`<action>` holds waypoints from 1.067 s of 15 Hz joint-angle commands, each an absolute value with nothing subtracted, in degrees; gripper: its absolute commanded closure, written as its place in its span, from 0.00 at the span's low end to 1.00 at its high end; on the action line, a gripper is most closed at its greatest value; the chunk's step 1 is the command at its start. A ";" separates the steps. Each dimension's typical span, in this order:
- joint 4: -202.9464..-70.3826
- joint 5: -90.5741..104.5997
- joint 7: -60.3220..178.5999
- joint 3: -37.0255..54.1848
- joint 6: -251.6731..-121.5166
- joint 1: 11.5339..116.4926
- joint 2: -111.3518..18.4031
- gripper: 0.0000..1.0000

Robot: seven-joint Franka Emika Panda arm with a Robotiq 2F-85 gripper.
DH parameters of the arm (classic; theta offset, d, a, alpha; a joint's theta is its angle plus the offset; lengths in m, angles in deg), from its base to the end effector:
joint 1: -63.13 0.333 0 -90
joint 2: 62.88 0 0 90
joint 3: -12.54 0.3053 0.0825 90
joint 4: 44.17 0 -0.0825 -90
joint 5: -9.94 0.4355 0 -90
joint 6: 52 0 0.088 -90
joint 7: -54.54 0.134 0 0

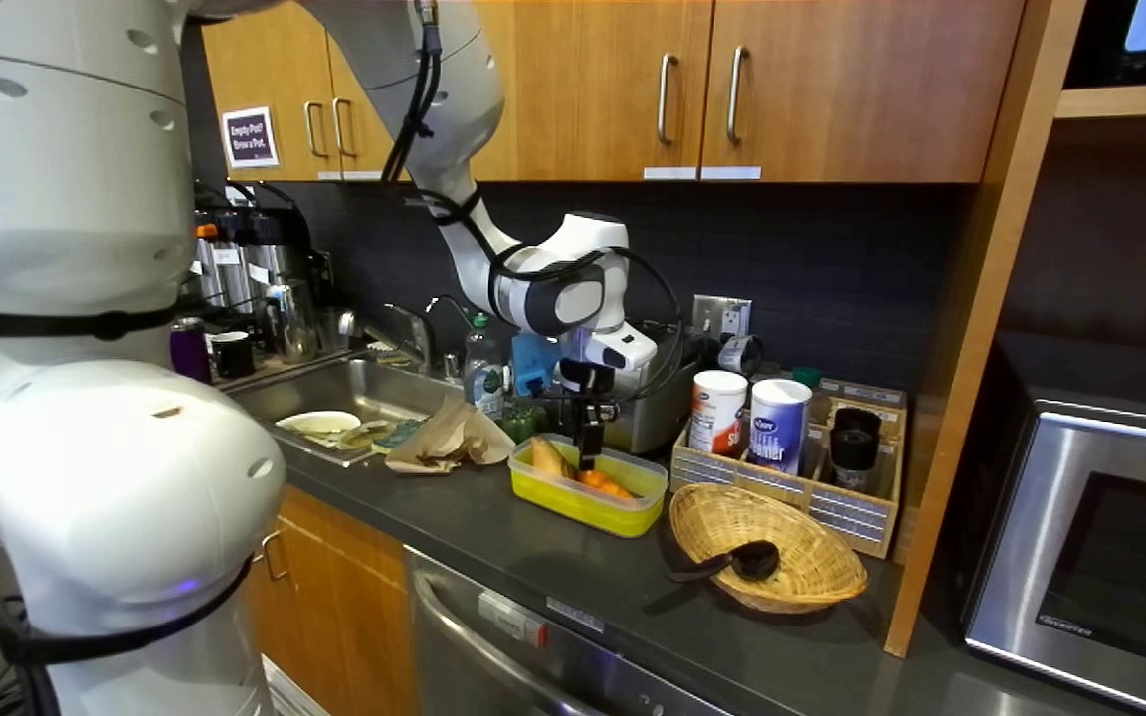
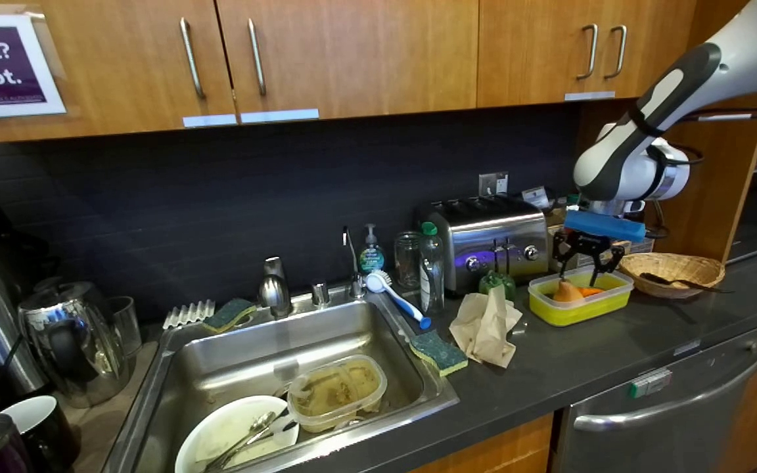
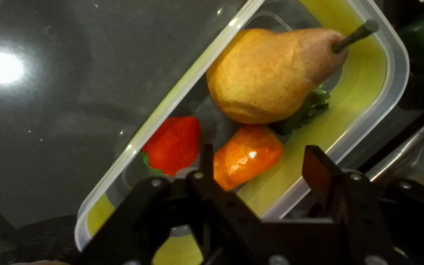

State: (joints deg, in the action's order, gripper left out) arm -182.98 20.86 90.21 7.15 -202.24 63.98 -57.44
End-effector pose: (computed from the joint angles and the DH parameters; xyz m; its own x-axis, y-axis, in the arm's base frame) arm 0.5320 -0.0451 0.1999 0.6501 -0.7596 0.0194 -0.7505 -0.6460 -0.1394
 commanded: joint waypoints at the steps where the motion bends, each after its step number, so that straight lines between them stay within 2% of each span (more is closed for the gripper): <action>1: -182.90 19.71 91.39 7.55 -200.97 63.39 -57.83 0.04; 3: -181.97 19.69 91.48 7.50 -200.15 63.32 -56.76 0.00; 16: -176.84 19.71 91.16 7.13 -195.63 63.33 -51.30 0.00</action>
